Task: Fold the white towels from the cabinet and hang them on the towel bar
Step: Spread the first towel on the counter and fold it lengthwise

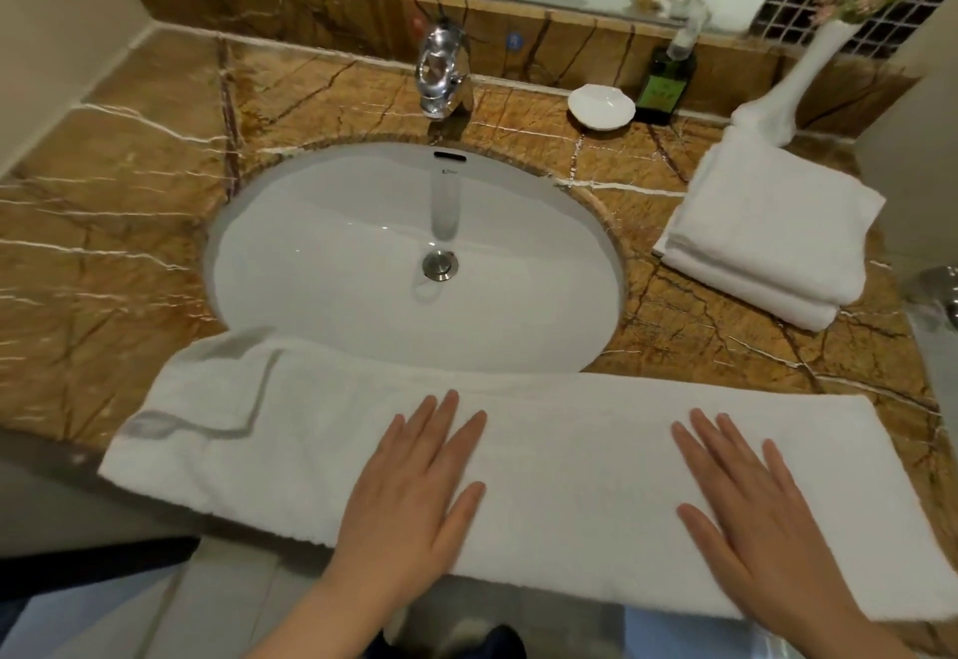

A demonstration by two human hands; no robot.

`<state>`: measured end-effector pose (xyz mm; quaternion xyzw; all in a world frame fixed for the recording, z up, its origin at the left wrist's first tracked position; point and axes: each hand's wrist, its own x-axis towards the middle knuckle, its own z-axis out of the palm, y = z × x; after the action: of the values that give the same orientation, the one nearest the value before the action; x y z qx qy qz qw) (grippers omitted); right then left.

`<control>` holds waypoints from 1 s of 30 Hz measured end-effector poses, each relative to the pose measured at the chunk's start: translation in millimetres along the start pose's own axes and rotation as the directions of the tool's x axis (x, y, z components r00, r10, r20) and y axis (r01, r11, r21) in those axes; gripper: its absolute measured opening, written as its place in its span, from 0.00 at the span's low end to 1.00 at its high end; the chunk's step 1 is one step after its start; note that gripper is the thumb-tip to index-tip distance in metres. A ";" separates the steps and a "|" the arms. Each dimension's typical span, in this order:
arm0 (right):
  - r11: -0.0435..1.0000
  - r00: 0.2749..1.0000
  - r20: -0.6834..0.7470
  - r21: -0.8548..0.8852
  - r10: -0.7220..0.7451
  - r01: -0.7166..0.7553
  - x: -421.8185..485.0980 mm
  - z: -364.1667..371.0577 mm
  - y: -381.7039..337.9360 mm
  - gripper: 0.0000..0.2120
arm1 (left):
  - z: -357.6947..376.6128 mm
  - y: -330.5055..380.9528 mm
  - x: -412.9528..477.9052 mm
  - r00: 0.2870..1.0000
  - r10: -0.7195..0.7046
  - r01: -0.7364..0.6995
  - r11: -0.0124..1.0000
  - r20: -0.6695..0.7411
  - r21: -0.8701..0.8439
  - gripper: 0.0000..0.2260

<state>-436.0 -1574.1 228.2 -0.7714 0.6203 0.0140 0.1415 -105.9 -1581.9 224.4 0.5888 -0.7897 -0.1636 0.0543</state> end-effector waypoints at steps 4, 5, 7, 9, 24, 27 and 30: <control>0.991 0.991 -0.131 0.135 0.002 0.016 26.5 -7.0 -46.7 0.26 | -36.4 -59.3 -4.0 0.996 -0.025 0.027 0.999 -0.086 0.019 0.25; 0.987 0.985 -0.169 0.151 -0.038 0.064 37.4 -7.7 -66.0 0.23 | -46.2 -77.5 -6.6 0.992 -0.046 0.049 0.999 -0.114 0.024 0.26; 0.963 0.966 -0.225 0.206 -0.128 0.176 64.2 -8.2 -109.8 0.18 | -64.9 -112.3 -12.3 0.973 -0.135 0.134 0.991 -0.184 -0.019 0.27; 0.924 0.937 -0.246 0.229 -0.250 0.306 94.7 -6.5 -159.5 0.14 | -81.0 -144.5 -16.6 0.936 -0.247 0.220 0.967 -0.253 -0.131 0.26; 0.745 0.909 -0.105 0.538 -0.404 0.393 224.5 20.6 -380.7 0.06 | -105.9 -268.1 9.5 0.836 -0.547 0.475 0.685 0.040 -0.553 0.14; 0.720 0.954 -0.098 0.636 -0.282 0.278 239.5 23.0 -391.3 0.12 | -108.5 -286.9 5.1 0.805 -0.593 0.494 0.679 -0.009 -0.543 0.09; 0.807 0.977 -0.002 0.563 -0.213 0.177 256.9 28.4 -398.3 0.10 | -111.5 -296.4 -3.0 0.845 -0.498 0.418 0.842 -0.195 -0.340 0.05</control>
<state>10.2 -1736.4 230.3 -0.7547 0.5099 -0.1595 0.3809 196.4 -1675.7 234.1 0.7646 -0.5768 -0.2000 0.2068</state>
